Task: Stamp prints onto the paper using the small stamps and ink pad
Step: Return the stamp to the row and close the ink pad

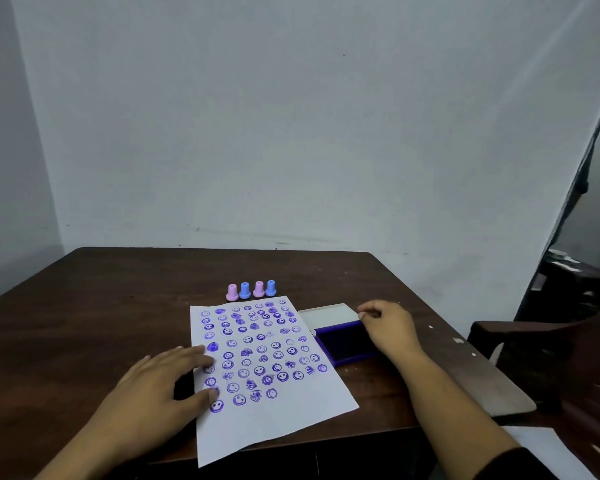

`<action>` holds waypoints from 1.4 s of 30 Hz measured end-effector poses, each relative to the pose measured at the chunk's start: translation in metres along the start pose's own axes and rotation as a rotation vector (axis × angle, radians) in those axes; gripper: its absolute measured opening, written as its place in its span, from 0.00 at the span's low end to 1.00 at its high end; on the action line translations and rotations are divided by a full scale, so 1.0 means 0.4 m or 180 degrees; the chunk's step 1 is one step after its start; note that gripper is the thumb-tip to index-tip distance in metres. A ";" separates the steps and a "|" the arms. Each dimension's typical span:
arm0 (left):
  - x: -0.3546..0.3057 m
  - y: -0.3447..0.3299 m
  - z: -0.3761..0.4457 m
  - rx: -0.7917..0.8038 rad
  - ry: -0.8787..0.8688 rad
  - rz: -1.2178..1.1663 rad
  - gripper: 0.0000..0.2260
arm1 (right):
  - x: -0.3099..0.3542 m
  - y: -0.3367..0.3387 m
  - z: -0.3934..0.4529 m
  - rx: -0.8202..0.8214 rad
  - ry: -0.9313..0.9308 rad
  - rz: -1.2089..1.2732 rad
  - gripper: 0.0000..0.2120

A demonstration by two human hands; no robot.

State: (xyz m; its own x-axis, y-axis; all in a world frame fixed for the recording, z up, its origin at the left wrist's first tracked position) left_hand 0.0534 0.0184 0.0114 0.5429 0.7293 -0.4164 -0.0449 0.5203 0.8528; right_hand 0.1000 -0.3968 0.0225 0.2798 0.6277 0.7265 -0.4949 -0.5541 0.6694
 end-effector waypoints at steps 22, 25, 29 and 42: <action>0.009 -0.006 0.001 -0.0004 0.0014 -0.0007 0.18 | -0.007 -0.025 0.017 0.0220 0.0011 0.0006 0.15; 0.007 -0.006 0.001 -0.0017 0.0017 0.0000 0.17 | -0.007 -0.024 0.015 0.0174 0.0030 -0.0026 0.12; 0.005 -0.003 0.001 -0.0020 0.0023 0.0004 0.17 | 0.003 -0.015 0.026 0.0158 0.0000 -0.0201 0.13; 0.007 -0.003 0.002 -0.0011 0.0035 -0.0023 0.19 | 0.125 -0.028 0.124 0.0688 -0.0243 -0.1369 0.04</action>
State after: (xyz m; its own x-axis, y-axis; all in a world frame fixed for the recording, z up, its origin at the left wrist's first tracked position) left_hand 0.0557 0.0194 0.0094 0.5341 0.7304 -0.4258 -0.0439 0.5270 0.8488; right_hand 0.1601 -0.3863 0.0591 0.4850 0.7873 0.3807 -0.1412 -0.3591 0.9225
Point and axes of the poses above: each hand's wrist, its own z-axis towards the middle knuckle, its own y-axis out of the back of the hand, x = y × z, the point moved 6 cm from there along z, towards the middle knuckle, and after that the axes turned 8 degrees about -y, right-handed, at the moved point
